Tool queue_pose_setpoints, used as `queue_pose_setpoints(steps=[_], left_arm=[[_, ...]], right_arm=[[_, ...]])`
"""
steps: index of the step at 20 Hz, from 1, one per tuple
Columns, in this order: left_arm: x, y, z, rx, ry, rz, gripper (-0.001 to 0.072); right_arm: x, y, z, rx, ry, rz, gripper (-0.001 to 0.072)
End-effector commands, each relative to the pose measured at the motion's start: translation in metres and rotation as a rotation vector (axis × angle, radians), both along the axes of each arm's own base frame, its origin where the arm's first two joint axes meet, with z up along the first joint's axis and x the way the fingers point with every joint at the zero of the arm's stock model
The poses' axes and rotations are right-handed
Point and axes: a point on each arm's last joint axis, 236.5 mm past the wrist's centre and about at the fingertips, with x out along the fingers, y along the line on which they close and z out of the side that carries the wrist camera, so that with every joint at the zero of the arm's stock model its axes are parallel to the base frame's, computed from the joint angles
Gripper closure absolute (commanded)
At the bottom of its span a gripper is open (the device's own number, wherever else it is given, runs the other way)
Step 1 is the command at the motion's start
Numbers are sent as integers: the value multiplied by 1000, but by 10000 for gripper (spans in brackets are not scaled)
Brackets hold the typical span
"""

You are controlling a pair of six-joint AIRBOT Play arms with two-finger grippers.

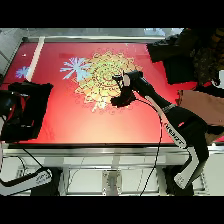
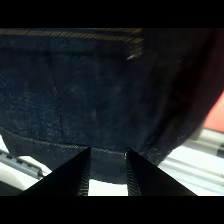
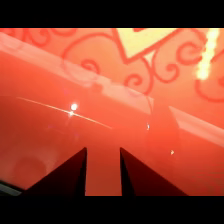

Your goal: Fold the clothes and pants, and hang the long-sleeved shirts on hangers.

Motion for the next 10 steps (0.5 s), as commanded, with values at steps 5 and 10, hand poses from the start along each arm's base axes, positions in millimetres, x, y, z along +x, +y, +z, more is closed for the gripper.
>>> queue_pose_setpoints(steps=[5,10], left_arm=[[-48,-6,-23,-20,117,20,469],[-42,-6,-5,0,12,0,469]], right_arm=[[7,5,1,19,-31,-4,472],[14,8,1,34,-62,12,472]])
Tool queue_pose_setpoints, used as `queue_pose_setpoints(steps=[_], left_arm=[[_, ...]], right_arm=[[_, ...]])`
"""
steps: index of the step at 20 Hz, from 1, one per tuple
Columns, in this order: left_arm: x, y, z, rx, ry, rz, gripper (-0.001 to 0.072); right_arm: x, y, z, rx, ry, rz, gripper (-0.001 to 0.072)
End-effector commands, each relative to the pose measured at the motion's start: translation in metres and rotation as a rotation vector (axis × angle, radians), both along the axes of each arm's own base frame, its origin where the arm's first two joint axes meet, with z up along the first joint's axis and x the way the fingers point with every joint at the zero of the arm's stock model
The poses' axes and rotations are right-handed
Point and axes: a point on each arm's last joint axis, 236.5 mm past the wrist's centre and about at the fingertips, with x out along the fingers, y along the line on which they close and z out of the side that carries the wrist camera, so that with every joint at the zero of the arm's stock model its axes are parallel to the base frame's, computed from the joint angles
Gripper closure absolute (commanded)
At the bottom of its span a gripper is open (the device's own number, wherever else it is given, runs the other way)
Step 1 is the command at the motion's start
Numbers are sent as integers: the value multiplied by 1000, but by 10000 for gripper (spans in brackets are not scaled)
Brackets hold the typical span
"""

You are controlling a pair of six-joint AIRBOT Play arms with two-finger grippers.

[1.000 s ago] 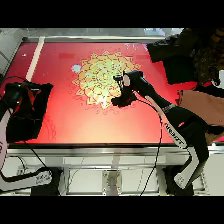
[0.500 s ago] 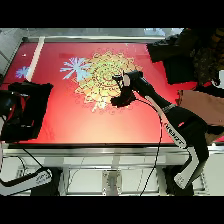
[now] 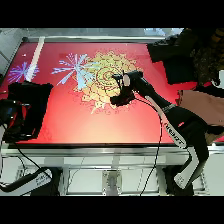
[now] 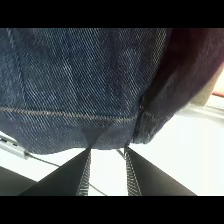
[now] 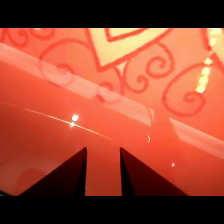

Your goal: Fold the clothes and pants, and hang the long-sleeved shirts on hangers.

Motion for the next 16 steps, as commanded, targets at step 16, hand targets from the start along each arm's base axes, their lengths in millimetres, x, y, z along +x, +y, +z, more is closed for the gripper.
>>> queue_pose_setpoints(steps=[16], left_arm=[[29,-9,-3,-52,-142,-93,371]], right_arm=[[4,4,1,14,-20,11,472]])
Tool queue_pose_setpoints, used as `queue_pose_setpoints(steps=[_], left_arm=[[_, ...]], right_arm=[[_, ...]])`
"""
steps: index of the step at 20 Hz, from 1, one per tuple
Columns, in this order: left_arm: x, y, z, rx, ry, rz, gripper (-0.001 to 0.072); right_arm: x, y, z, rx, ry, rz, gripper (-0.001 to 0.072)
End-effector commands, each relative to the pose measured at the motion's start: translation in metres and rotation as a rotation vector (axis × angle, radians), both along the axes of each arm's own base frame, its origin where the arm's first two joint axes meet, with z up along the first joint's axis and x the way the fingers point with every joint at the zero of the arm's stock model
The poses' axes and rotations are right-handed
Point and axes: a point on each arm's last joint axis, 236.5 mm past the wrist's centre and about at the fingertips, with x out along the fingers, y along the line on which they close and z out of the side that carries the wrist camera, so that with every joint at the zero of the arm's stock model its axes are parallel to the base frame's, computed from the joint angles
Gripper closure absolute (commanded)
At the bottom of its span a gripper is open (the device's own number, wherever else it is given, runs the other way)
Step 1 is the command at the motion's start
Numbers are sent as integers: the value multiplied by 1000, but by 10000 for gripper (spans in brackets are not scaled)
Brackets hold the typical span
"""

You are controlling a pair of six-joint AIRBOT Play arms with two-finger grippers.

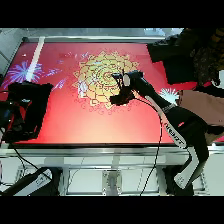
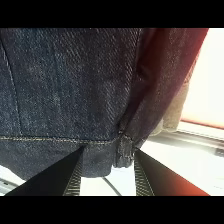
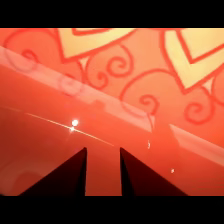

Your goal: Fold the clothes and pants, and hang the long-sleeved shirts on hangers.

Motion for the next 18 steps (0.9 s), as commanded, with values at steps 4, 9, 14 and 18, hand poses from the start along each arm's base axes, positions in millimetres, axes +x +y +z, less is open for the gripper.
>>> queue_pose_setpoints(steps=[4,9,14,18], left_arm=[[3,36,11,156,33,-56,382],[1,30,-9,116,82,-47,385],[11,9,-14,64,86,-97,674],[100,-33,83,99,-253,-255,676]], right_arm=[[-1,0,0,0,2,1,472],[0,1,0,0,1,1,472],[3,1,5,1,-26,63,472],[23,-6,51,-27,-110,127,472]])
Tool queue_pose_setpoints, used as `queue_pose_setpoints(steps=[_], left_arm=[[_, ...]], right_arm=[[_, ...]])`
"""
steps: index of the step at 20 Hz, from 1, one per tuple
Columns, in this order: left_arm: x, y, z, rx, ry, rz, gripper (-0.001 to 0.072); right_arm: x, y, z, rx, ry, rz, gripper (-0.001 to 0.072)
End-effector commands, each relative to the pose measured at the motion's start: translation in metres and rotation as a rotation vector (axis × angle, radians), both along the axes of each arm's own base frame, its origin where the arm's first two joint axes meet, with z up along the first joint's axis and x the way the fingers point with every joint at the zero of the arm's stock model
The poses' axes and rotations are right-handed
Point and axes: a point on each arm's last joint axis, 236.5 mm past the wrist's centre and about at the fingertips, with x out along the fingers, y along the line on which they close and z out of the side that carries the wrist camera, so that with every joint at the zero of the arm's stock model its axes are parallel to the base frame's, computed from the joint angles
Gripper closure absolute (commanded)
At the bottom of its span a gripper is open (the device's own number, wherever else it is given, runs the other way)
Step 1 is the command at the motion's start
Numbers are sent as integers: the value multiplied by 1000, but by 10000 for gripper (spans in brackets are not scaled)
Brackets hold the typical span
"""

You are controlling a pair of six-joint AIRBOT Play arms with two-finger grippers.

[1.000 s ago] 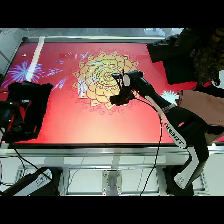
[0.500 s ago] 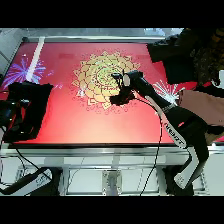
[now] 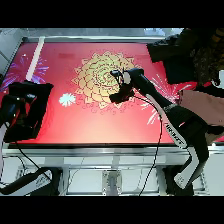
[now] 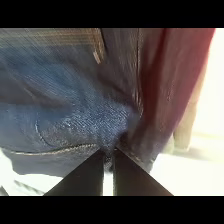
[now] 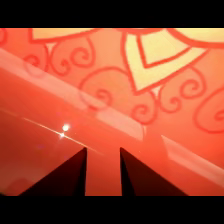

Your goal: Fold the clothes and pants, and hang the long-sleeved shirts on hangers.

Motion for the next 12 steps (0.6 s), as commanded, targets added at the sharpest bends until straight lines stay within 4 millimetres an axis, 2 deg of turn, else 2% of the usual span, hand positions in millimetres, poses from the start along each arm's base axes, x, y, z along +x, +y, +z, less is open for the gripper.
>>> queue_pose_setpoints(steps=[1,4,6,7,8,9,10,12], left_arm=[[73,-56,94,-66,-298,-166,676],[129,-150,216,-294,-604,-394,677],[142,-219,295,-465,-766,-553,677],[139,-250,319,-540,-787,-626,678],[133,-279,331,-609,-765,-694,678],[123,-307,333,-662,-712,-766,677],[117,-330,326,-694,-657,-825,678],[87,-371,281,-716,-425,-995,678]], right_arm=[[16,-11,45,-41,-84,70,472],[35,-26,106,-32,-200,61,472],[37,-44,141,-7,-263,24,472],[35,-57,159,1,-289,1,472],[33,-69,173,4,-309,-22,472],[30,-84,188,5,-328,-46,472],[26,-97,201,7,-343,-68,471],[12,-123,220,-3,-344,-109,471]])
